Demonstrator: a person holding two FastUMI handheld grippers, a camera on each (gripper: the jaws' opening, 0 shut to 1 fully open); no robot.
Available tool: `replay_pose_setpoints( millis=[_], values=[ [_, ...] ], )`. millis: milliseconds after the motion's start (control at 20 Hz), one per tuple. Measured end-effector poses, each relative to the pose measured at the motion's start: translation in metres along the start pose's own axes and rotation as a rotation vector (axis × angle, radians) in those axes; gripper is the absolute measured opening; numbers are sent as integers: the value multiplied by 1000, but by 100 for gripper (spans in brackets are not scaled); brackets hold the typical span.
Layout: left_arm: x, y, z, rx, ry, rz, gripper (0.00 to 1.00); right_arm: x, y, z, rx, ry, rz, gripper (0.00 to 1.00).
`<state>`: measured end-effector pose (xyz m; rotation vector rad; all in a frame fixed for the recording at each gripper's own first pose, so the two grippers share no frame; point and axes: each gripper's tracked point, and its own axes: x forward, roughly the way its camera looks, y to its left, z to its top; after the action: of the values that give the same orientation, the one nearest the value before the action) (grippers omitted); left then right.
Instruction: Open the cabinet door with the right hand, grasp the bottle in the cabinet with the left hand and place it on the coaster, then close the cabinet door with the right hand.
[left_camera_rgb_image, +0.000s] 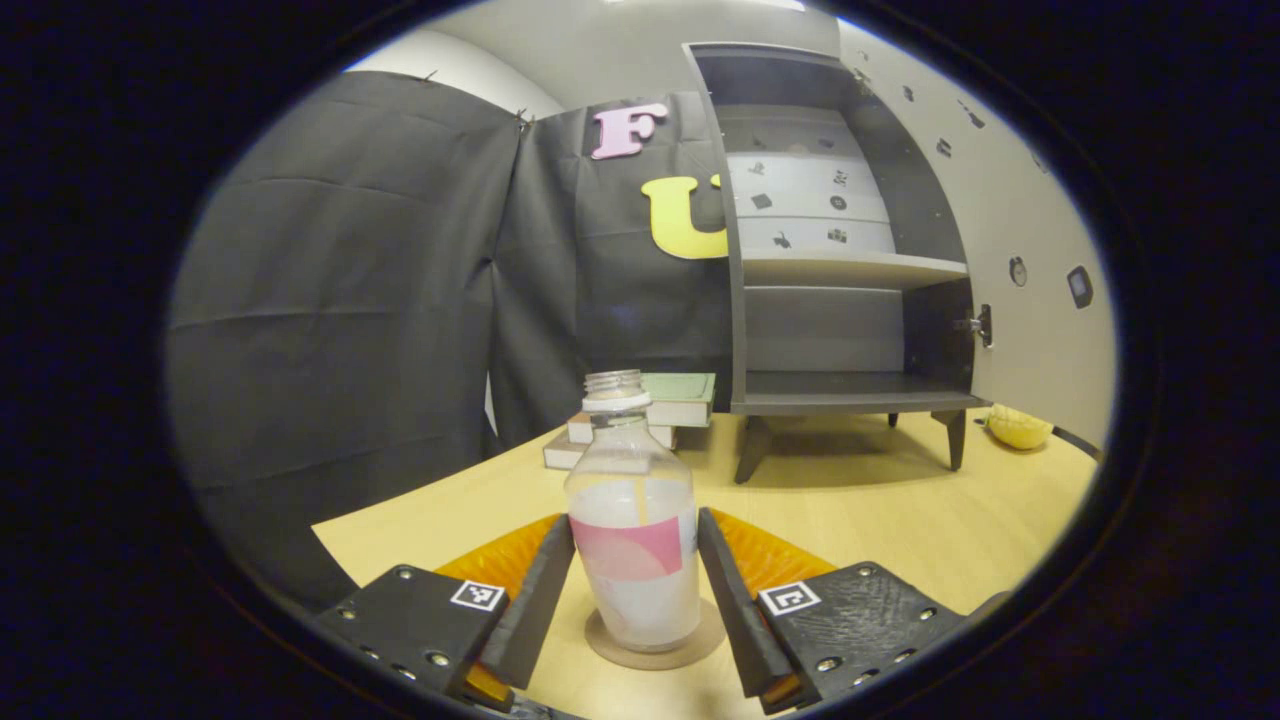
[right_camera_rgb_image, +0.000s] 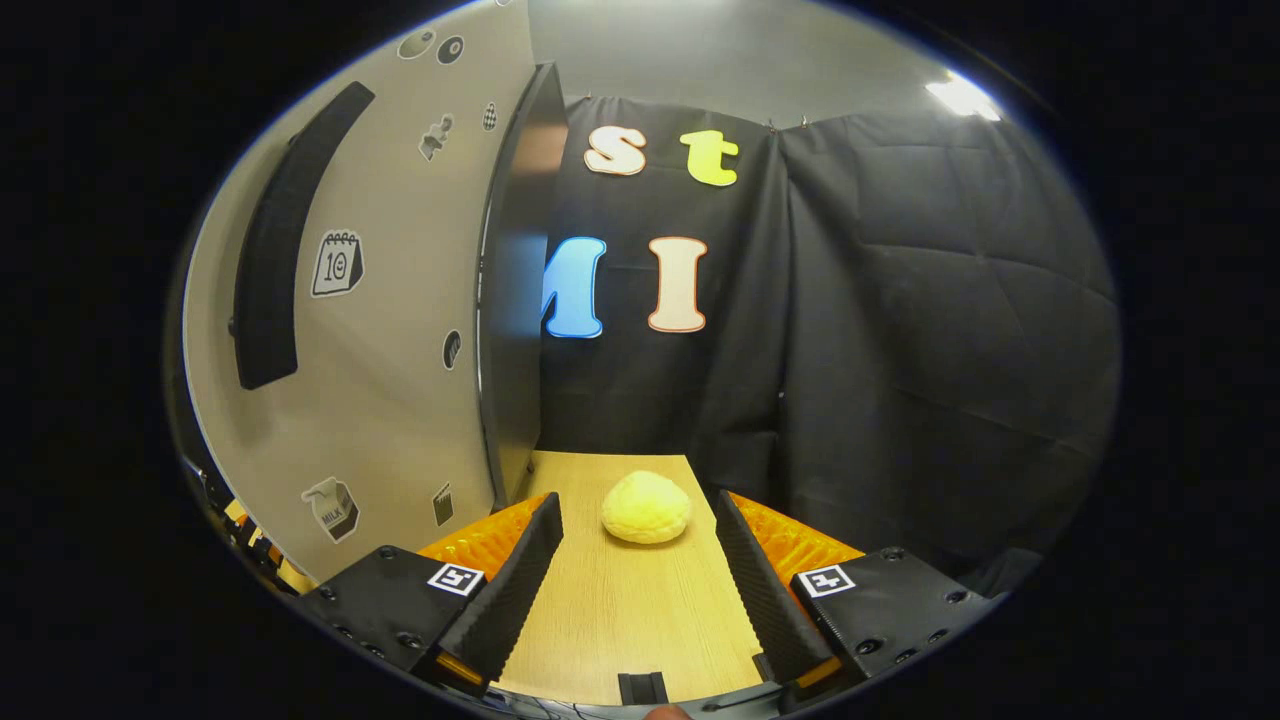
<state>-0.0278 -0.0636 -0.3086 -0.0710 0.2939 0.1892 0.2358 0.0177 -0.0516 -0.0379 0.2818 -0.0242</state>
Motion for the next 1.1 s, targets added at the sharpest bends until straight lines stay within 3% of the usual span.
replay_pose_setpoints(
  millis=[200,300,500,1100],
  values=[
    [2,-6,-14,28,70,-10,85,2,11,0,4,0,25,97],
    [0,-6,1,49,50,-12,80,3,17,-1,-8,2,37,98],
    [4,-6,32,75,6,-18,83,3,25,-1,-21,-9,58,98],
    [-4,7,149,-3,-31,41,80,4,13,28,116,-69,93,98]
  ],
)
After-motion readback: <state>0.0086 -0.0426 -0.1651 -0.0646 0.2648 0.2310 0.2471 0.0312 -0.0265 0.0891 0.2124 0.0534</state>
